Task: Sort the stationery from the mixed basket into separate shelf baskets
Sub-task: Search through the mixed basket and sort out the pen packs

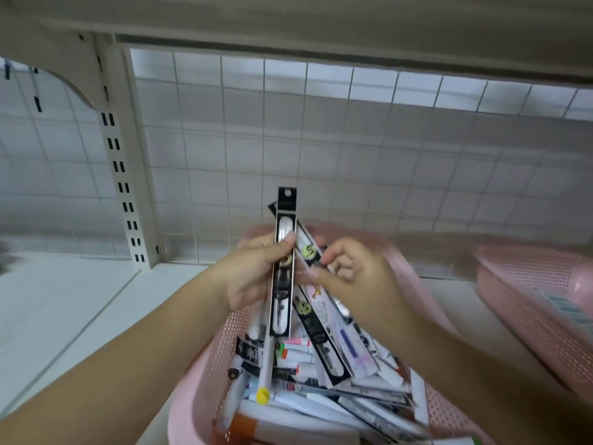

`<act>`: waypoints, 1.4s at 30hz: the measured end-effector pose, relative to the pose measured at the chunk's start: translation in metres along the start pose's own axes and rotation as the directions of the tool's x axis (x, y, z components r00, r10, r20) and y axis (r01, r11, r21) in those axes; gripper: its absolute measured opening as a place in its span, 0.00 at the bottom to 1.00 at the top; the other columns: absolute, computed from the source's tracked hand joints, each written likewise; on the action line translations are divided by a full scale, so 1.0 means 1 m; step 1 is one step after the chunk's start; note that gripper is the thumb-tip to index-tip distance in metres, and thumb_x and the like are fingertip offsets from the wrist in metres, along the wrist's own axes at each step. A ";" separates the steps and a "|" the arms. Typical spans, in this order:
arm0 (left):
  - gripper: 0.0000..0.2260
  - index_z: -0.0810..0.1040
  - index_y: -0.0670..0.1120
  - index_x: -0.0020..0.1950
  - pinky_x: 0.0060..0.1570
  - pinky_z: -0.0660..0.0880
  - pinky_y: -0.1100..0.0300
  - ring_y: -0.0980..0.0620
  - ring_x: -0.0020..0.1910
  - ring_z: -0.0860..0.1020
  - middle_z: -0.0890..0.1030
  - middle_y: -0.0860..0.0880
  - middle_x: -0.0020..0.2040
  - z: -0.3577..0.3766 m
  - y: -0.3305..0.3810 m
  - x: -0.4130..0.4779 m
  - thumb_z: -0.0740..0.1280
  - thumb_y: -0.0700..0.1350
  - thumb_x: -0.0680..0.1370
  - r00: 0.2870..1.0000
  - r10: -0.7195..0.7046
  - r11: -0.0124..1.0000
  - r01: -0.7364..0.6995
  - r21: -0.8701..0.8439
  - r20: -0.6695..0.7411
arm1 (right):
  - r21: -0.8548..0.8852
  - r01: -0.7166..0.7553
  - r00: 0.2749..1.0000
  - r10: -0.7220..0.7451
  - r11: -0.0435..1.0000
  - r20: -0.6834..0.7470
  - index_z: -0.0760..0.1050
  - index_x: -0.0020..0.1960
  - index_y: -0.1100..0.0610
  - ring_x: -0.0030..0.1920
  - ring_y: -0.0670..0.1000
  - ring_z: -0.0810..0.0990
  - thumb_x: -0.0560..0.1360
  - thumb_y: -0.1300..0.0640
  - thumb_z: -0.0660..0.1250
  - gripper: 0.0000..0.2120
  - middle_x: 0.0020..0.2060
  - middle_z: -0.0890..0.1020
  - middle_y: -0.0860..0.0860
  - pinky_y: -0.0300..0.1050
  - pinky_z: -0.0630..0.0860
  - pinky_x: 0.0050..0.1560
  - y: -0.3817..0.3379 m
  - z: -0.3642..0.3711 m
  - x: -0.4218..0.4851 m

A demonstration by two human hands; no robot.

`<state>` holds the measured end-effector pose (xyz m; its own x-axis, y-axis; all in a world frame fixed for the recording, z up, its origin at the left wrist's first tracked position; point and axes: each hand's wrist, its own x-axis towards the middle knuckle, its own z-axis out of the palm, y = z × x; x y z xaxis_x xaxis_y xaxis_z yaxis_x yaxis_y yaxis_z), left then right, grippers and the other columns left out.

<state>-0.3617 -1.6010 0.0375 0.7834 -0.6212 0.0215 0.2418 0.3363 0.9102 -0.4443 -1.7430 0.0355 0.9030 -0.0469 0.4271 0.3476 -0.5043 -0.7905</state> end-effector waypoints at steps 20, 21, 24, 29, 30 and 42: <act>0.07 0.71 0.40 0.46 0.26 0.74 0.59 0.51 0.23 0.70 0.70 0.47 0.25 -0.006 -0.004 0.003 0.58 0.41 0.80 0.986 0.093 0.970 -0.058 0.236 -0.139 | -0.608 -0.291 0.884 0.451 0.739 0.124 0.65 0.41 0.48 0.40 0.44 0.73 0.65 0.42 0.74 0.19 0.38 0.73 0.43 0.42 0.70 0.41 0.020 -0.030 0.006; 0.06 0.70 0.40 0.46 0.25 0.73 0.60 0.51 0.22 0.69 0.70 0.47 0.24 -0.005 -0.004 0.003 0.59 0.41 0.80 0.987 0.087 0.975 -0.056 0.214 -0.136 | -0.613 -0.286 0.885 0.449 0.737 0.127 0.65 0.44 0.49 0.40 0.44 0.73 0.65 0.42 0.74 0.21 0.38 0.72 0.42 0.42 0.69 0.39 0.021 -0.030 0.005; 0.05 0.69 0.40 0.47 0.23 0.71 0.62 0.52 0.21 0.66 0.68 0.47 0.24 -0.004 -0.002 0.000 0.60 0.42 0.79 0.989 0.072 0.985 -0.051 0.165 -0.126 | -0.584 -0.286 0.879 0.450 0.760 0.156 0.66 0.49 0.50 0.38 0.43 0.72 0.65 0.45 0.76 0.22 0.38 0.71 0.42 0.41 0.66 0.34 0.022 -0.029 0.003; 0.01 0.68 0.42 0.48 0.24 0.72 0.62 0.51 0.23 0.69 0.70 0.48 0.25 -0.005 0.001 -0.003 0.59 0.37 0.78 0.990 0.090 0.989 -0.076 0.129 -0.104 | -0.390 -0.323 0.940 0.341 0.862 -0.024 0.72 0.43 0.49 0.37 0.43 0.74 0.65 0.53 0.77 0.14 0.35 0.74 0.42 0.38 0.68 0.35 0.028 -0.031 0.009; 0.02 0.69 0.42 0.48 0.25 0.73 0.62 0.51 0.24 0.71 0.72 0.48 0.26 -0.005 0.002 -0.003 0.59 0.36 0.77 0.990 0.099 0.991 -0.088 0.104 -0.101 | -0.326 -0.318 0.947 0.313 0.890 -0.069 0.73 0.43 0.50 0.37 0.44 0.74 0.67 0.55 0.76 0.12 0.34 0.75 0.43 0.39 0.71 0.37 0.030 -0.031 0.010; 0.06 0.72 0.40 0.47 0.29 0.78 0.58 0.49 0.27 0.78 0.78 0.44 0.31 -0.002 0.005 -0.008 0.57 0.35 0.79 0.990 0.122 0.991 -0.117 0.066 -0.072 | -0.111 -0.271 0.963 0.268 0.956 -0.040 0.72 0.39 0.53 0.30 0.51 0.73 0.75 0.56 0.64 0.06 0.29 0.76 0.49 0.47 0.72 0.38 0.031 -0.029 0.007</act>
<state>-0.3657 -1.5931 0.0416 0.8460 -0.5232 0.1027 0.1101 0.3598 0.9265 -0.4342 -1.7835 0.0270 0.9522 -0.2153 0.2169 0.0597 -0.5651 -0.8228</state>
